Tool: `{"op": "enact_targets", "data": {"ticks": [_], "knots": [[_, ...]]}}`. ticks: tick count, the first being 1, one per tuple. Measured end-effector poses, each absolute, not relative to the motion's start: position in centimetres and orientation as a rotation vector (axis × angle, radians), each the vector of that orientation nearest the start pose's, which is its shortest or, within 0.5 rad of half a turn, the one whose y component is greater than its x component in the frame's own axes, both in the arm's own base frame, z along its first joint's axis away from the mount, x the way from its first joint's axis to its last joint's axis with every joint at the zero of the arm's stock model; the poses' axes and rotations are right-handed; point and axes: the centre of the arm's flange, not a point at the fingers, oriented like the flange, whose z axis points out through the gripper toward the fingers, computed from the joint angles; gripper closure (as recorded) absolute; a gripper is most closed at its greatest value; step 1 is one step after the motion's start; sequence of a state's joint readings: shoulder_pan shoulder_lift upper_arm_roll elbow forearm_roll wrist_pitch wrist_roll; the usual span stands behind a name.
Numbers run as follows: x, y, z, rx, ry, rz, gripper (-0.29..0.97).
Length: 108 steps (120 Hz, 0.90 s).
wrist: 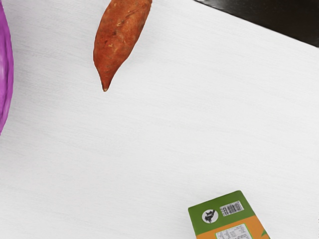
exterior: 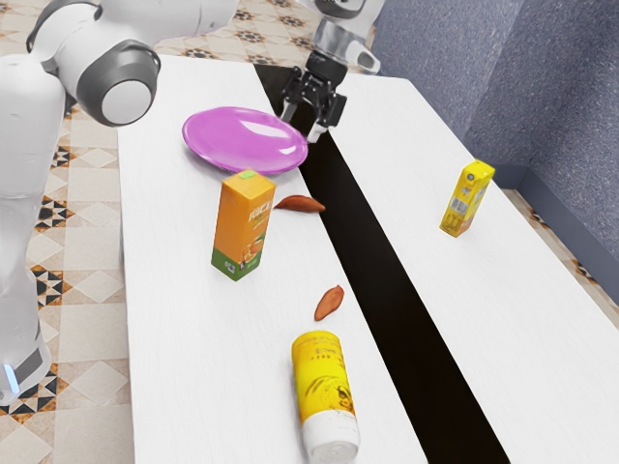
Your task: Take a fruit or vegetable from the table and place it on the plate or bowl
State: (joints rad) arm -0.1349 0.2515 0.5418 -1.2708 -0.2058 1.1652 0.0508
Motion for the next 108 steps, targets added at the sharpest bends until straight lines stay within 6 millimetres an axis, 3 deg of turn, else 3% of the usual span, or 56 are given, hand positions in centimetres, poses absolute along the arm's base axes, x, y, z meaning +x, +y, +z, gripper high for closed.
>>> {"op": "enact_targets", "data": {"ticks": [24, 26, 36, 44, 52, 60, 65, 81, 90, 108], "knots": [[57.4, 16.9, 61.9, -3.222, -0.483, 0.195, 0.0], [57.4, 16.9, 62.5, -3.221, -0.478, 0.163, 0.0], [57.0, 15.3, 69.9, -3.199, -0.405, -0.099, 0.0], [57.1, 13.6, 71.6, -3.198, -0.351, -0.161, 0.0], [58.2, 12.2, 69.5, -3.209, -0.31, -0.094, 0.0], [60.2, 9.3, 66.6, -3.172, -0.23, -0.021, 0.0], [60.8, 8.8, 65.0, -3.155, -0.212, 0.005, 0.0], [58.2, 13.0, 57.3, -3.178, -0.256, 0.114, 0.0], [57.1, 14.4, 54.4, -3.175, -0.251, 0.108, 0.0], [56.7, 16.0, 49.9, -3.152, -0.217, 0.072, 0.0]]}}
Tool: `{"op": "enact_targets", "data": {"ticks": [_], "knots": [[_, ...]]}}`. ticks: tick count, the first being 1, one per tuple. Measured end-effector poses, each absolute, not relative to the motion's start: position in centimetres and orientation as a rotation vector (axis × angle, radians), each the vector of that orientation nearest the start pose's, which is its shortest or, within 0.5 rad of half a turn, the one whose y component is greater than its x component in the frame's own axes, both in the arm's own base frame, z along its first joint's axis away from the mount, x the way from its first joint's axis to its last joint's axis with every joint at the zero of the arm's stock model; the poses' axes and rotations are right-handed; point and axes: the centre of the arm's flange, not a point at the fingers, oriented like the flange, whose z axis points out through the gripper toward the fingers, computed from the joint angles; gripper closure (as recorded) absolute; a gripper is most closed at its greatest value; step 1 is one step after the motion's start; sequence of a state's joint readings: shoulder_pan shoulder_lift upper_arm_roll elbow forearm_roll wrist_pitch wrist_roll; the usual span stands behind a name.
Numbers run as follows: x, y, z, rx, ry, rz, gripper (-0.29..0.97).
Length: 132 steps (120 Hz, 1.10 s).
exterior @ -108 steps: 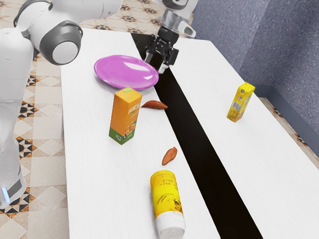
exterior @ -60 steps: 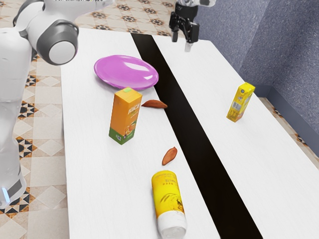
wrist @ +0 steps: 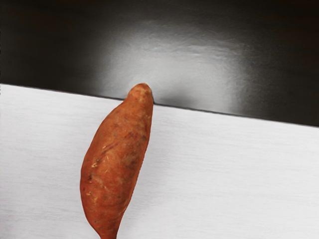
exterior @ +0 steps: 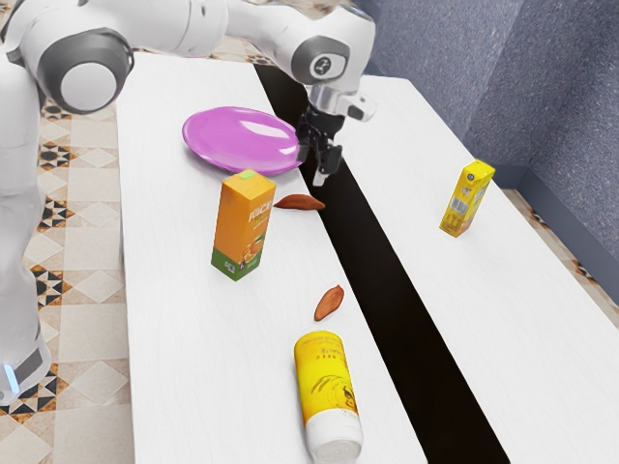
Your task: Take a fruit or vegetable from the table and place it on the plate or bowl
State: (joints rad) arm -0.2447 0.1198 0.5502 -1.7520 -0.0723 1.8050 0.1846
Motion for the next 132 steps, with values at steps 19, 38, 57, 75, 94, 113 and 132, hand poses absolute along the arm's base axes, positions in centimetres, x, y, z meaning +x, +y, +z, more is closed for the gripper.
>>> {"op": "enact_targets", "data": {"ticks": [19, 38, 57, 75, 94, 113, 132], "knots": [[56.9, 16.8, 46.8, -3.133, -0.18, 0.04, 0.01], [56.9, 16.9, 45.0, -3.128, -0.139, 0.028, 0.01], [55.5, 18.3, 44.0, -3.136, -0.143, 0.026, 0.02], [55.7, 18.1, 43.6, -3.134, -0.104, 0.02, 0.05], [56.3, 17.1, 42.7, -3.129, -0.054, 0.029, 0.06], [56.4, 17.2, 42.6, -3.127, -0.035, 0.023, 0.14], [56.5, 17.4, 42.1, -3.128, -0.03, 0.032, 0.29]]}}
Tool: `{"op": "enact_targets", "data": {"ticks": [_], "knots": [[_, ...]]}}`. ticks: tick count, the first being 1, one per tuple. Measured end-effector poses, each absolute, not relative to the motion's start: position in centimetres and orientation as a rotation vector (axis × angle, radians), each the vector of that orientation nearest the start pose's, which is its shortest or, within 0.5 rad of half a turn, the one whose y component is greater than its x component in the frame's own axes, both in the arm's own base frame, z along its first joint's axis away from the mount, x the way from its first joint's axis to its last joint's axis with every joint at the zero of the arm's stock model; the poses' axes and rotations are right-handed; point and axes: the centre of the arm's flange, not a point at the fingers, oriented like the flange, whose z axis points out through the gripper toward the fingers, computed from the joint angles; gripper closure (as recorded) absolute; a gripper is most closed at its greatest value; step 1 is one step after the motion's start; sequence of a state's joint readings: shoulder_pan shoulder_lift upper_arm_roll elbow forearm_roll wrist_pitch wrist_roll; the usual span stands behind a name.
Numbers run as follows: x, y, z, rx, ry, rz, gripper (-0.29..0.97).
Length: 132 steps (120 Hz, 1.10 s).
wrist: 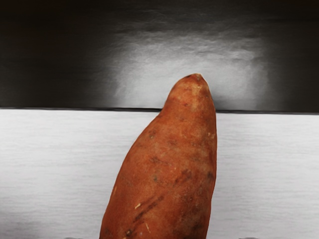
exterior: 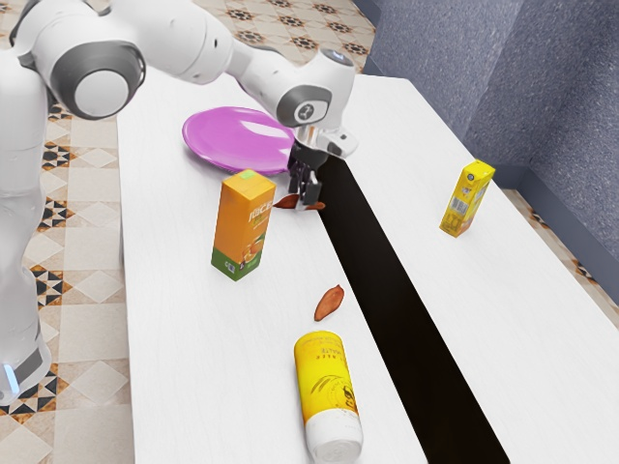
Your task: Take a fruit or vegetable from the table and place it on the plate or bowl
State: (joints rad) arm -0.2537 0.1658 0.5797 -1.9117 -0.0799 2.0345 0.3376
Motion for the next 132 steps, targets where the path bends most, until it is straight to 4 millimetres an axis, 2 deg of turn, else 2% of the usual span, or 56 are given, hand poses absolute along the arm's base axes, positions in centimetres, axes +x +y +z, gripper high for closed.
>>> {"op": "enact_targets", "data": {"ticks": [12, 26, 60, 68, 77, 85, 95, 102, 110, 123, 127, 132], "knots": [[56.4, 17.7, 41.8, -3.136, -0.042, 0.036, 0.44], [56.4, 17.8, 41.7, -3.14, -0.045, 0.04, 0.5], [56.1, 18.4, 42.1, -3.144, -0.057, 0.043, 0.5], [56.0, 18.4, 42.8, -3.148, -0.056, 0.032, 0.5], [55.4, 18.9, 44.6, -3.16, -0.066, -0.009, 0.51], [53.9, 21.2, 47.4, -3.169, -0.126, -0.071, 0.52], [51.1, 25.8, 51.8, -3.168, -0.248, -0.173, 0.51], [49.0, 29.2, 53.7, -3.158, -0.347, -0.204, 0.51], [46.4, 33.1, 54.0, -3.141, -0.472, -0.194, 0.52], [42.9, 39.2, 52.4, -3.08, -0.68, -0.108, 0.53], [43.2, 39.4, 52.2, -3.076, -0.69, -0.095, 0.51], [45.5, 37.4, 51.6, -3.099, -0.629, -0.082, 0.42]]}}
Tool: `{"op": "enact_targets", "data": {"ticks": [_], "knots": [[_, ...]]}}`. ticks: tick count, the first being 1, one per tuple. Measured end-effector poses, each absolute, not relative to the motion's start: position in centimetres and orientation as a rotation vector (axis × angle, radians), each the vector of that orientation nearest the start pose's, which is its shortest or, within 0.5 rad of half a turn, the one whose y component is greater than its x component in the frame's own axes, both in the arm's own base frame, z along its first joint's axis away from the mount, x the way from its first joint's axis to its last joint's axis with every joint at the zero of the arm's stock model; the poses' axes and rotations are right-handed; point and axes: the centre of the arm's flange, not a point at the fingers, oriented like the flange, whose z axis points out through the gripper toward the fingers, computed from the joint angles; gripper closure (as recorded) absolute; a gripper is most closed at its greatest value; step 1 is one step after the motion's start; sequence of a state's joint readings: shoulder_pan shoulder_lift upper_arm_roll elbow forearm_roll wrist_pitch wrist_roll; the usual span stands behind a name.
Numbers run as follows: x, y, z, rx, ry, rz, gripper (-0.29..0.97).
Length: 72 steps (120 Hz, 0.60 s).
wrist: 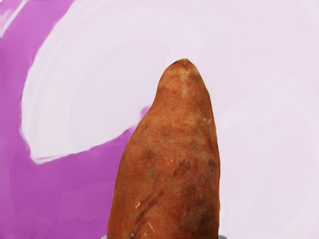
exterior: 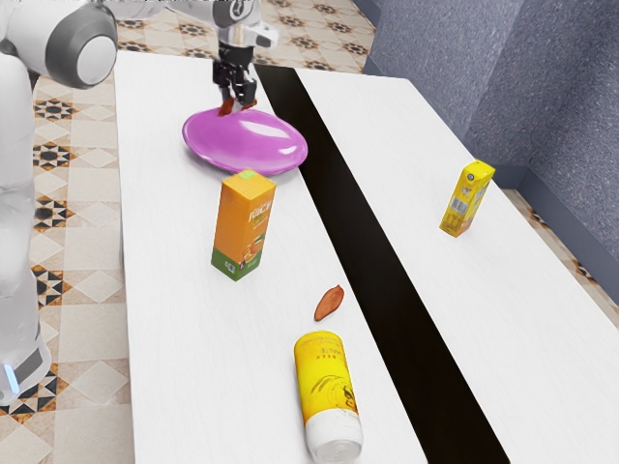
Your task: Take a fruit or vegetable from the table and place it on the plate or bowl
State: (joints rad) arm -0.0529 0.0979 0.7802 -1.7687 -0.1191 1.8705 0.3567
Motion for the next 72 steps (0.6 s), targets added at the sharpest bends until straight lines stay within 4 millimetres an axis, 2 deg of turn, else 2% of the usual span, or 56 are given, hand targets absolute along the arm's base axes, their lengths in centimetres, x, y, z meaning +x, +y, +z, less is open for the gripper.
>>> {"op": "enact_targets", "data": {"ticks": [8, 13, 34, 38, 43, 52, 57, 62, 65, 72], "knots": [[49.7, 32.0, 50.9, -3.147, -0.469, -0.067, 0.27], [51.0, 30.2, 50.8, -3.162, -0.416, -0.067, 0.2], [51.3, 29.7, 51.3, -3.18, -0.404, -0.082, 0.06], [51.5, 29.4, 52.4, -3.181, -0.389, -0.107, 0.05], [51.8, 28.5, 55.2, -3.186, -0.351, -0.167, 0.03], [51.6, 25.9, 61.6, -3.204, -0.253, -0.312, 0.02], [50.9, 23.7, 64.6, -3.219, -0.18, -0.371, 0.02], [50.6, 20.5, 65.8, -3.238, -0.109, -0.362, 0.01], [51.1, 17.4, 66.1, -3.249, -0.048, -0.332, 0.01], [52.3, 8.5, 65.9, -3.26, 0.128, -0.232, 0.01]]}}
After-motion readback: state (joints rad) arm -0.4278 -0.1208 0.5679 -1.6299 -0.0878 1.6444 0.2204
